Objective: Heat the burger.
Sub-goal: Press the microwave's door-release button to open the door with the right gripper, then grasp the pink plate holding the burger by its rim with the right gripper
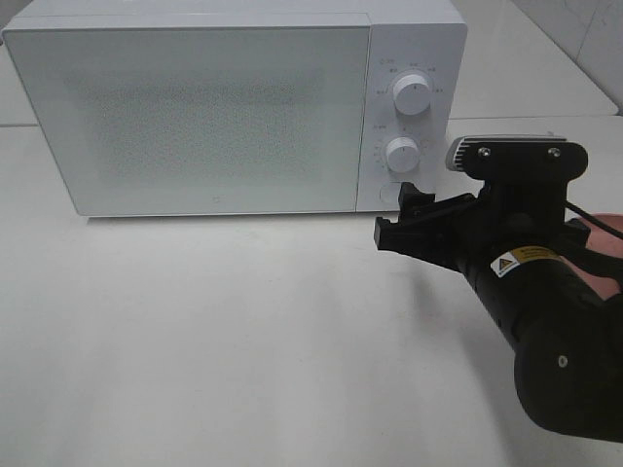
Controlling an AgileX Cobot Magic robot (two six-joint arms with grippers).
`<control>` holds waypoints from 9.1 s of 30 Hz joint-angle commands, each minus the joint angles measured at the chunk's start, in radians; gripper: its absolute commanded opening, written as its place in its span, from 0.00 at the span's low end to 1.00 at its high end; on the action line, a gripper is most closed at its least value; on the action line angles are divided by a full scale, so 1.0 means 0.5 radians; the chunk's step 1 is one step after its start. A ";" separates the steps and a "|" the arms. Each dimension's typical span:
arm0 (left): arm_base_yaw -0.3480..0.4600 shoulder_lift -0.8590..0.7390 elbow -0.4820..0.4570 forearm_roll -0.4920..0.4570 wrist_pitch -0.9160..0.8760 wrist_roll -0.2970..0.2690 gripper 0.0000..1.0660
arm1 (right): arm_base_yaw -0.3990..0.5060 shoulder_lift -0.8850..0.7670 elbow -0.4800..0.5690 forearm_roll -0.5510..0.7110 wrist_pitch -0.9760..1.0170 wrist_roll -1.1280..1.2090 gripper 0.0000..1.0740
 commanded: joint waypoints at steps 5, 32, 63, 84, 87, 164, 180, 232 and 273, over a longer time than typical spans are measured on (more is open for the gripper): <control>0.002 -0.044 0.000 -0.010 -0.010 -0.016 0.92 | -0.130 0.138 -0.150 -0.168 -0.386 0.016 0.70; 0.002 -0.044 0.000 -0.010 -0.010 -0.016 0.92 | -0.134 0.170 -0.170 -0.088 0.054 1.908 0.56; 0.002 -0.044 0.000 -0.010 -0.010 -0.016 0.92 | -0.256 0.330 -0.288 -0.318 0.370 3.022 0.00; 0.002 -0.044 0.000 -0.006 -0.010 -0.016 0.92 | -0.586 0.612 -0.640 -0.650 0.536 3.134 0.00; 0.002 -0.044 0.000 -0.006 -0.010 -0.016 0.92 | -0.588 0.656 -0.690 -0.666 0.536 3.184 0.00; 0.002 -0.032 0.000 -0.010 -0.010 -0.016 0.92 | -0.622 0.892 -1.110 -0.470 0.352 3.086 0.00; 0.002 -0.032 0.000 -0.010 -0.010 -0.016 0.92 | -0.606 0.688 -0.946 -0.360 0.748 2.726 0.00; 0.002 -0.032 0.000 -0.008 -0.010 -0.016 0.92 | -0.914 -0.496 -0.710 -1.424 3.424 0.336 0.05; 0.002 -0.032 0.000 -0.008 -0.010 -0.016 0.92 | -1.382 -0.118 -1.002 -2.200 3.754 0.546 0.89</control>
